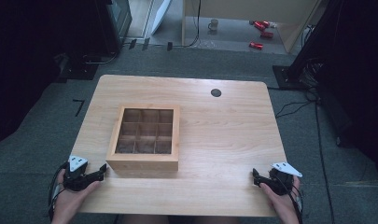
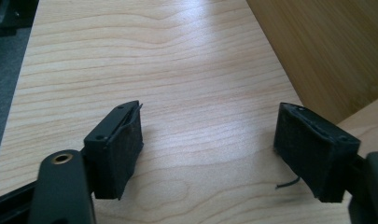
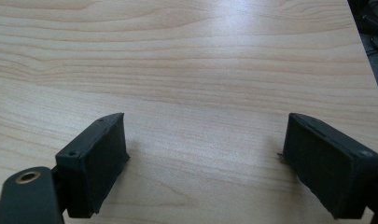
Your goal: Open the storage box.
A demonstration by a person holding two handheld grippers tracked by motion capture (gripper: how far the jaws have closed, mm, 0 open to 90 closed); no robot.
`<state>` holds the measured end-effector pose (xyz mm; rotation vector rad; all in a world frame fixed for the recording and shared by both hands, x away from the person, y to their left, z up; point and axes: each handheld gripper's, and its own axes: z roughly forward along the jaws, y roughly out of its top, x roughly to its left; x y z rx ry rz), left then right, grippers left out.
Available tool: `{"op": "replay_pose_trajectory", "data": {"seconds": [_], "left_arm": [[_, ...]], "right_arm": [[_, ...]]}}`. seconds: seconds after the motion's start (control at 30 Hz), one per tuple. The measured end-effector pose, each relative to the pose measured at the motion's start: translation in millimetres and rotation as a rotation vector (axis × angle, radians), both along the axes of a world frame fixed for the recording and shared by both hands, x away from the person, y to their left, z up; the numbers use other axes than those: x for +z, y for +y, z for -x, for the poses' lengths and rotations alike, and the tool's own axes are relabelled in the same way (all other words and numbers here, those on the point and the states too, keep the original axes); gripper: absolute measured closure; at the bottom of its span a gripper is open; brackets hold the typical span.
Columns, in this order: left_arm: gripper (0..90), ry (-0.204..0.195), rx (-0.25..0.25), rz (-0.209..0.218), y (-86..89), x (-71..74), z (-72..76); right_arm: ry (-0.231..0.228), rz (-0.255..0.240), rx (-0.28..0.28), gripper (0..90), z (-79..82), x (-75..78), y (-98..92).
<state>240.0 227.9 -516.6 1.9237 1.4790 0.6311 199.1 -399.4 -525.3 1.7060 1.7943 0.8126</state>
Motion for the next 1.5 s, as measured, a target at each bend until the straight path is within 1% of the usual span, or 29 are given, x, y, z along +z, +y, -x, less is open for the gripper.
{"op": "replay_pose_trajectory", "data": {"seconds": [0.07, 0.1, 0.17, 0.2, 0.27, 0.3, 0.33, 0.37, 0.4, 0.5, 0.7, 0.77, 0.87, 0.9, 0.97, 1.0, 1.03, 1.07, 1.13, 1.17, 1.2, 1.23, 1.3, 1.33, 1.37, 1.4, 1.43, 1.47, 1.5], "left_arm": [[25.6, 0.001, -0.005, -0.006, 0.2, 0.2, 0.5], [25.7, 0.008, -0.016, 0.005, 1.0, 1.4, 1.9], [25.7, 0.010, -0.041, 0.041, 2.3, 3.6, 3.2], [25.7, 0.010, -0.041, 0.041, 2.3, 3.6, 3.2], [26.4, -0.003, -0.066, 0.061, 2.7, 7.5, 5.7], [29.6, -0.003, -0.095, 0.091, 3.8, 10.8, 8.5], [33.3, -0.003, -0.113, 0.106, 4.4, 12.0, 10.0], [35.0, 0.000, -0.132, 0.119, 4.7, 12.8, 11.3], [35.8, 0.000, -0.132, 0.119, 4.7, 12.8, 11.3], [36.6, 0.006, -0.182, 0.126, 3.6, 13.2, 14.7], [40.8, -0.016, -0.257, 0.136, -5.1, 16.9, 19.5], [43.7, -0.018, -0.264, 0.141, -7.1, 18.1, 19.5], [45.8, -0.027, -0.259, 0.152, -9.7, 20.2, 17.6], [48.0, -0.036, -0.255, 0.157, -11.6, 22.4, 15.8], [52.0, -0.052, -0.240, 0.141, -13.9, 24.3, 14.5], [54.0, -0.053, -0.239, 0.141, -14.4, 25.5, 13.4], [53.8, -0.051, -0.249, 0.151, -14.8, 26.8, 12.5], [54.2, -0.051, -0.249, 0.151, -14.8, 26.8, 12.5], [55.9, -0.059, -0.266, 0.150, -17.2, 29.9, 12.5], [56.6, -0.063, -0.274, 0.160, -18.5, 33.1, 12.7], [57.0, -0.063, -0.274, 0.160, -18.5, 33.1, 12.7], [57.9, -0.069, -0.282, 0.179, -19.2, 35.6, 12.9], [58.5, -0.071, -0.286, 0.186, -19.8, 36.5, 12.9], [59.7, -0.072, -0.292, 0.193, -20.9, 37.2, 12.9], [60.5, -0.073, -0.296, 0.193, -21.6, 37.6, 12.9], [60.4, -0.073, -0.296, 0.193, -21.6, 37.6, 12.9], [60.2, -0.072, -0.294, 0.191, -22.2, 37.9, 13.0], [60.2, -0.071, -0.294, 0.192, -22.1, 38.1, 12.9], [60.3, -0.070, -0.294, 0.194, -21.9, 38.3, 12.7]], "right_arm": [[0.000, 0.000, 0.000, 13.1, 0.0, 0.0, 0.0], [0.000, 0.000, 0.000, 13.1, -0.1, 0.1, 0.0], [0.000, 0.000, 0.000, 13.1, -0.1, 0.1, 0.0], [0.000, 0.000, 0.000, 13.1, -0.1, 0.1, 0.0], [0.000, 0.000, -0.004, 13.1, -0.3, 0.1, 0.4], [0.000, -0.001, -0.009, 13.1, -0.6, 0.1, 0.8], [0.000, -0.001, -0.010, 13.1, -0.7, 0.1, 0.9], [0.000, -0.001, -0.011, 13.1, -0.7, 0.1, 1.0], [0.000, -0.001, -0.011, 13.1, -0.7, 0.1, 1.0], [0.002, -0.003, -0.010, 13.1, -0.8, 0.2, 1.2], [0.002, -0.002, -0.010, 13.4, -1.0, 0.2, 1.7], [-0.001, 0.001, -0.012, 13.9, -1.5, 0.2, 2.2], [-0.001, -0.002, -0.016, 14.8, -1.7, 0.2, 3.4], [-0.009, 0.011, -0.015, 16.9, -1.4, 0.5, 5.5], [-0.018, 0.023, -0.017, 19.1, -1.2, 0.8, 9.2], [-0.018, 0.022, -0.021, 19.8, -1.2, 0.9, 11.3], [-0.014, 0.018, -0.025, 20.0, -1.4, 1.3, 13.6], [-0.014, 0.018, -0.025, 20.0, -1.4, 1.3, 13.6], [-0.010, 0.015, -0.019, 20.1, -2.0, 1.8, 19.3], [-0.013, 0.019, -0.008, 20.2, -2.6, 2.9, 25.4], [-0.013, 0.019, -0.008, 20.2, -2.6, 2.9, 25.4], [-0.024, 0.004, 0.004, 20.4, -2.9, 5.8, 32.2], [-0.030, -0.001, 0.013, 20.4, -3.0, 7.4, 35.1], [-0.047, -0.004, 0.037, 20.4, -2.9, 12.3, 44.8], [-0.055, -0.006, 0.049, 20.5, -3.0, 15.1, 49.8], [-0.055, -0.006, 0.049, 20.5, -3.0, 15.1, 49.8], [-0.076, -0.017, 0.082, 20.6, -2.9, 22.0, 61.6], [-0.076, -0.017, 0.082, 20.6, -2.9, 22.0, 61.6], [-0.093, -0.022, 0.106, 20.6, -3.1, 27.7, 72.1]]}}
